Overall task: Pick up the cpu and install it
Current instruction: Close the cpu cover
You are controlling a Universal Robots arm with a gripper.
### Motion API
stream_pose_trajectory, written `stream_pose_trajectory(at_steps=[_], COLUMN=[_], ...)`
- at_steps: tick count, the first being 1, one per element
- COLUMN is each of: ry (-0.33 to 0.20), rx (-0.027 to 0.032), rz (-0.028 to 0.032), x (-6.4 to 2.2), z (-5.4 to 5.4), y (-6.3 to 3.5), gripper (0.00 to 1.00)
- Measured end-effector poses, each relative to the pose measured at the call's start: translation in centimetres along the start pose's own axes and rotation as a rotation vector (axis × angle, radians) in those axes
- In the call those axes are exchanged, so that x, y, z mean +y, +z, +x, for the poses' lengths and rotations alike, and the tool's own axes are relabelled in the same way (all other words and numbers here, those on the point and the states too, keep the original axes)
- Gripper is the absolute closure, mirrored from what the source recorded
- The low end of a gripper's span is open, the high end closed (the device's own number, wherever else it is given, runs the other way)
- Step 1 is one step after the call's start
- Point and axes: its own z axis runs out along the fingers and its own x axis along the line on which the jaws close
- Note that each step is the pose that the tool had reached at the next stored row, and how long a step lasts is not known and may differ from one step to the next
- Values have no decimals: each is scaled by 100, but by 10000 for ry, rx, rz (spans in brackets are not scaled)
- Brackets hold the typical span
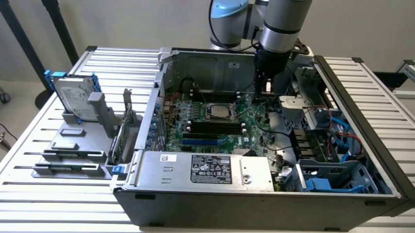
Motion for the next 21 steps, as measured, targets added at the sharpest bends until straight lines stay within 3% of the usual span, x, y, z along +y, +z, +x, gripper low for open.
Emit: stream_pose_trajectory(at_steps=[2,5,10,17,19,21], ry=[9,22,32,58,61,65], rx=[1,-3,-11,-30,-31,-33], rz=[145,415,637,1149,1244,1300], x=[-4,-6,-7,-30,-56,-106], z=[0,1,3,2,1,-2], y=[1,-4,-56,-67,-68,-68], gripper=[89,89,89,89,89,89])
